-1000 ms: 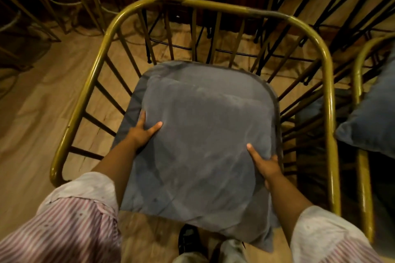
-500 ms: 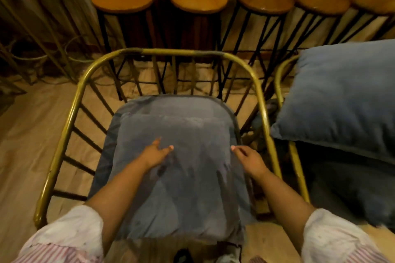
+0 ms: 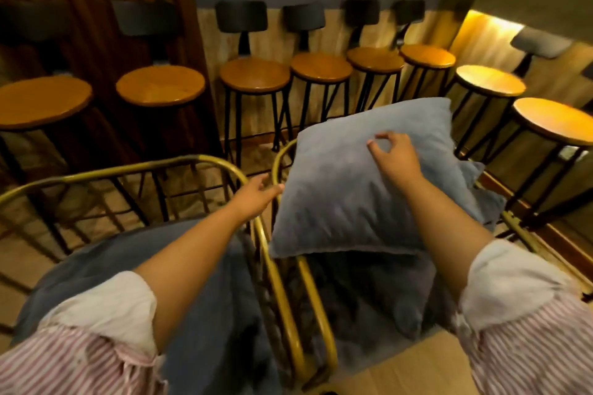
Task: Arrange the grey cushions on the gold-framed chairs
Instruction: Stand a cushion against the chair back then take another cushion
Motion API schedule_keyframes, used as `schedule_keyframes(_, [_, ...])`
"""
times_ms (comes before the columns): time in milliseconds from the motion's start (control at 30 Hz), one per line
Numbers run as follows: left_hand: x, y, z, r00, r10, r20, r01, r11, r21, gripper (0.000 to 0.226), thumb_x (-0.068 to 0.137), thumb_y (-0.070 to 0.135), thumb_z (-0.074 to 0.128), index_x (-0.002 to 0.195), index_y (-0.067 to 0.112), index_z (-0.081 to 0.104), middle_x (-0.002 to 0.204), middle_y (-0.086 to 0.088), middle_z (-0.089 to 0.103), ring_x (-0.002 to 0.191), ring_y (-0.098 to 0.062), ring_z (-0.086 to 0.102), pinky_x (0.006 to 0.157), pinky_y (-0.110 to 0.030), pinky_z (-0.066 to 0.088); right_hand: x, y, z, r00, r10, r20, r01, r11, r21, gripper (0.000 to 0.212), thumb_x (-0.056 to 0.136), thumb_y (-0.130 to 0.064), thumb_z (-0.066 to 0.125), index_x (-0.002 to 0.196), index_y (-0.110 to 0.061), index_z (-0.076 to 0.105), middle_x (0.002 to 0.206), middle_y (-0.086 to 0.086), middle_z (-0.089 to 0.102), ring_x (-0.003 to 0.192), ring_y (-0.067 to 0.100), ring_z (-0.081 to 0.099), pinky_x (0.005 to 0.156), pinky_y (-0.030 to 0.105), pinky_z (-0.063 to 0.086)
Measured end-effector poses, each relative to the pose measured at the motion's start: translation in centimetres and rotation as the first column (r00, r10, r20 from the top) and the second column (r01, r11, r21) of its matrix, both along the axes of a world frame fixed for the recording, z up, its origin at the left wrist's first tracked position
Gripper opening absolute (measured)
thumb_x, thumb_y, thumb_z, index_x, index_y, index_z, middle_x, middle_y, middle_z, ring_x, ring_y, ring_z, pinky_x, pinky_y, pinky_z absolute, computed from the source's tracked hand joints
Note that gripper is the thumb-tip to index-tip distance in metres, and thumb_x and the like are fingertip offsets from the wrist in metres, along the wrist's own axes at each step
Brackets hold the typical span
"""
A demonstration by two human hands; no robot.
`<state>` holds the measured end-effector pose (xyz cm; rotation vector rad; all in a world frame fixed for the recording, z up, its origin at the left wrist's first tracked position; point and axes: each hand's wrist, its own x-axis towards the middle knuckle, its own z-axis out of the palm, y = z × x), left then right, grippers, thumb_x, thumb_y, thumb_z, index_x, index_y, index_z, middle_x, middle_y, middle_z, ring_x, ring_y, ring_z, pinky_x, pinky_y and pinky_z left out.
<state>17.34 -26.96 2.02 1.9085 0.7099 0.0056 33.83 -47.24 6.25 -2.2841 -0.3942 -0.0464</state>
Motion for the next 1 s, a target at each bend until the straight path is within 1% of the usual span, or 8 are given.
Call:
schedule_keyframes(100, [5.7, -2.5, 0.2, 1.000, 0.004, -0.011, -0.004, 0.999, -0.034, 0.068, 0.093, 0.037, 0.052, 0.149, 0.013, 0.023, 0.151, -0.015, 0.036, 0.131, -0.035, 0.046, 0.096, -0.039, 0.044, 6.7, -2.6, 0.4, 0.988, -0.148, -0.032, 0.144, 0.983, -0.110, 0.062, 0.088, -0.046, 0.054, 0.138, -0.010, 0.043, 0.146, 0.018, 0.039, 0.129, 0.039, 0.042, 0.102, 0.045, 0.038])
schedule_keyframes(200, [10.6, -3.9, -0.4, 0.998, 0.062, -0.016, -0.063, 0.995, -0.075, 0.065, 0.095, 0.033, 0.050, 0.149, 0.010, 0.022, 0.151, -0.014, 0.038, 0.129, -0.038, 0.047, 0.098, -0.043, 0.043, 11.4, -5.7, -1.3, 0.966, -0.227, -0.127, 0.195, 0.955, -0.224, 0.090, 0.074, -0.075, 0.046, 0.146, -0.023, 0.031, 0.154, 0.017, 0.027, 0.139, 0.042, 0.029, 0.111, 0.057, 0.028])
schedule_keyframes(300, [14.4, -4.6, -2.3, 0.992, 0.126, -0.008, -0.126, 0.989, -0.078, 0.065, 0.095, 0.033, 0.050, 0.148, 0.008, 0.024, 0.152, -0.015, 0.036, 0.134, -0.034, 0.042, 0.106, -0.037, 0.038, 13.3, -7.6, -4.1, 0.950, -0.231, -0.211, 0.191, 0.963, -0.191, 0.102, 0.063, -0.085, 0.047, 0.149, -0.040, 0.013, 0.162, 0.009, 0.006, 0.145, 0.042, 0.014, 0.112, 0.065, 0.019])
schedule_keyframes(433, [16.9, -4.5, -4.4, 0.988, 0.151, -0.008, -0.151, 0.986, -0.063, 0.065, 0.096, 0.033, 0.048, 0.149, 0.008, 0.022, 0.156, -0.011, 0.030, 0.141, -0.030, 0.033, 0.109, -0.032, 0.028, 14.2, -9.7, -7.3, 0.937, -0.260, -0.235, 0.228, 0.961, -0.156, 0.100, 0.062, -0.086, 0.047, 0.146, -0.050, 0.004, 0.163, 0.004, 0.003, 0.144, 0.046, 0.014, 0.111, 0.066, 0.018])
schedule_keyframes(533, [17.7, -3.1, -6.0, 0.979, 0.189, -0.073, -0.194, 0.978, -0.073, 0.085, 0.086, 0.050, 0.057, 0.152, 0.015, 0.017, 0.158, -0.010, 0.025, 0.142, -0.031, 0.030, 0.113, -0.039, 0.026, 15.1, -12.3, -9.0, 0.925, -0.264, -0.274, 0.248, 0.964, -0.092, 0.098, 0.065, -0.083, 0.050, 0.146, -0.050, 0.005, 0.162, 0.007, 0.011, 0.144, 0.043, 0.018, 0.113, 0.062, 0.020])
schedule_keyframes(667, [18.6, -3.6, -7.3, 0.960, 0.244, -0.135, -0.274, 0.915, -0.295, 0.093, 0.076, 0.053, 0.067, 0.150, 0.017, 0.023, 0.154, -0.009, 0.034, 0.135, -0.035, 0.041, 0.101, -0.043, 0.038, 16.0, -15.3, -10.4, 0.900, -0.250, -0.356, 0.282, 0.958, 0.041, 0.100, 0.065, -0.077, 0.056, 0.148, -0.047, 0.008, 0.160, 0.007, 0.022, 0.144, 0.037, 0.025, 0.115, 0.054, 0.026])
schedule_keyframes(767, [18.9, -4.4, -8.1, 0.975, 0.198, -0.098, -0.220, 0.895, -0.389, 0.116, 0.053, 0.066, 0.077, 0.149, 0.028, 0.025, 0.151, -0.006, 0.040, 0.129, -0.036, 0.048, 0.100, -0.048, 0.045, 15.6, -16.6, -10.7, 0.884, -0.231, -0.407, 0.290, 0.953, 0.089, 0.102, 0.065, -0.075, 0.058, 0.148, -0.047, 0.006, 0.160, 0.007, 0.021, 0.143, 0.038, 0.026, 0.114, 0.055, 0.027])
schedule_keyframes(1000, [17.2, -4.6, -4.9, 0.949, 0.312, 0.055, -0.271, 0.888, -0.371, 0.087, 0.064, 0.053, 0.078, 0.139, 0.023, 0.046, 0.136, -0.007, 0.056, 0.110, -0.028, 0.059, 0.084, -0.038, 0.048, 14.1, -15.9, -6.2, 0.915, -0.141, -0.378, 0.260, 0.922, 0.286, 0.095, 0.075, -0.057, 0.067, 0.151, -0.036, 0.014, 0.159, 0.002, 0.024, 0.143, 0.033, 0.030, 0.114, 0.049, 0.030])
